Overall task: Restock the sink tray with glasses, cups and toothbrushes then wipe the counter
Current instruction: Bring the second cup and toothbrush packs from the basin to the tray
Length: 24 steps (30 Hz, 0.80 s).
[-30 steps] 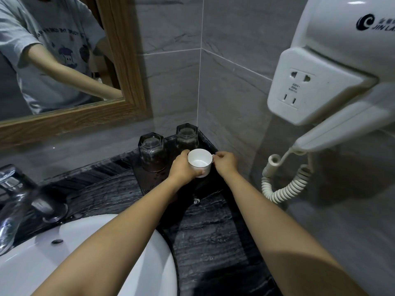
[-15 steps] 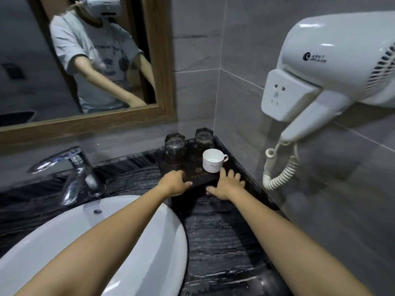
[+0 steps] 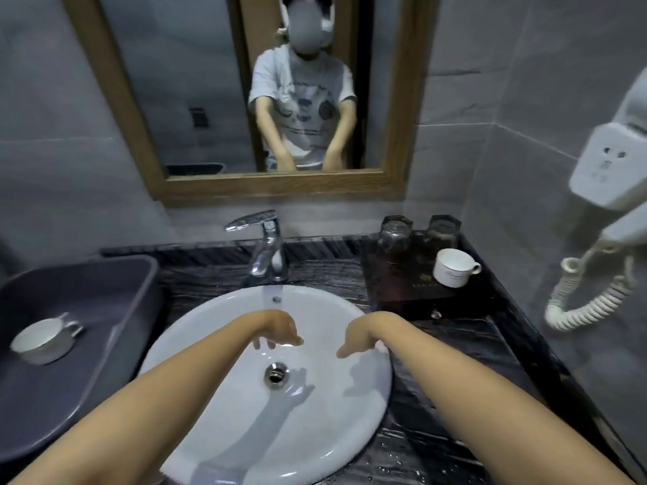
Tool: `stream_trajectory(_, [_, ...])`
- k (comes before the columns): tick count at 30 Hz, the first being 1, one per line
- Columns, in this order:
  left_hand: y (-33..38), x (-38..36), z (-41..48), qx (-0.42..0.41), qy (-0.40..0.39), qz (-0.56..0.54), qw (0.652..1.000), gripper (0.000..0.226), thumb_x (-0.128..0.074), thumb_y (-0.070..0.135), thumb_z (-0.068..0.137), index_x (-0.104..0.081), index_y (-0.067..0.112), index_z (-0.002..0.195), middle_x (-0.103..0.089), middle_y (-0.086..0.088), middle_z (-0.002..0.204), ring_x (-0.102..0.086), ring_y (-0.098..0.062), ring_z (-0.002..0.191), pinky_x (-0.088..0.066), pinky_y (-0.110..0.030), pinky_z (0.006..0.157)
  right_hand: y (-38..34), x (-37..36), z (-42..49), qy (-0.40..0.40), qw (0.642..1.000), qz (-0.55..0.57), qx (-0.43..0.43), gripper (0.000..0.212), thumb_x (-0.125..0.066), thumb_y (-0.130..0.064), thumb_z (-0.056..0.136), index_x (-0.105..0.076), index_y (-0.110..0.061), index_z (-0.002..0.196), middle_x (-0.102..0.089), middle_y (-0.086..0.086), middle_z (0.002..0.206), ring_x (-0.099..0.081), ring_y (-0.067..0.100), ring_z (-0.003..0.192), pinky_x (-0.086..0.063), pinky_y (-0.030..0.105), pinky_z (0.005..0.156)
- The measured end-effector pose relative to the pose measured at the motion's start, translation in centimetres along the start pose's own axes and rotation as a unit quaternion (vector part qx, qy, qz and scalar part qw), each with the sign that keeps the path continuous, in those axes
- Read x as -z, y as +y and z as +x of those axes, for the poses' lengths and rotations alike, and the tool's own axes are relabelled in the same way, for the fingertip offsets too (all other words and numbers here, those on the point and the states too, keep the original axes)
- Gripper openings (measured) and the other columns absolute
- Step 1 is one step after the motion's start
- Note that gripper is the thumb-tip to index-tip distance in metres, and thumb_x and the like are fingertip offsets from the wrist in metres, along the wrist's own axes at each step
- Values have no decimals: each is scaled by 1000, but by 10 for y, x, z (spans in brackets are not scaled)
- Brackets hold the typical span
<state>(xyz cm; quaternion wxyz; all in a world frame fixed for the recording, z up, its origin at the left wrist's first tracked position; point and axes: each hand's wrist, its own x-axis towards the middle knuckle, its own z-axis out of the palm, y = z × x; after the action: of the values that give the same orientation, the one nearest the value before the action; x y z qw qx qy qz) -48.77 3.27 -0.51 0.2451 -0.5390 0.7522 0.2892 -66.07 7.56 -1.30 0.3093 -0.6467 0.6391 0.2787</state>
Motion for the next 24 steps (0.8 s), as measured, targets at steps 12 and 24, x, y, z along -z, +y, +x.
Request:
stream_trajectory(12, [-186,42,-96,69,79,-218,970,37,-48,41,90,-55,17,117,-62,-5,106,-63,-22,98,-54,-36,77,-183,80,0,-47,984,-8,171,51,-48,-48,92,-54,-12,127,-56,5,135,-59,24,118,-48,42,99])
stream_trajectory(24, [-380,37,-143,139,134,-287,938,39,-55,42,86,-61,11,110,-62,-3,90,-63,-22,81,-53,-31,65,-367,143,12,12,968,-13,249,44,-51,-37,94,-59,0,117,-64,14,120,-66,28,94,-56,40,86])
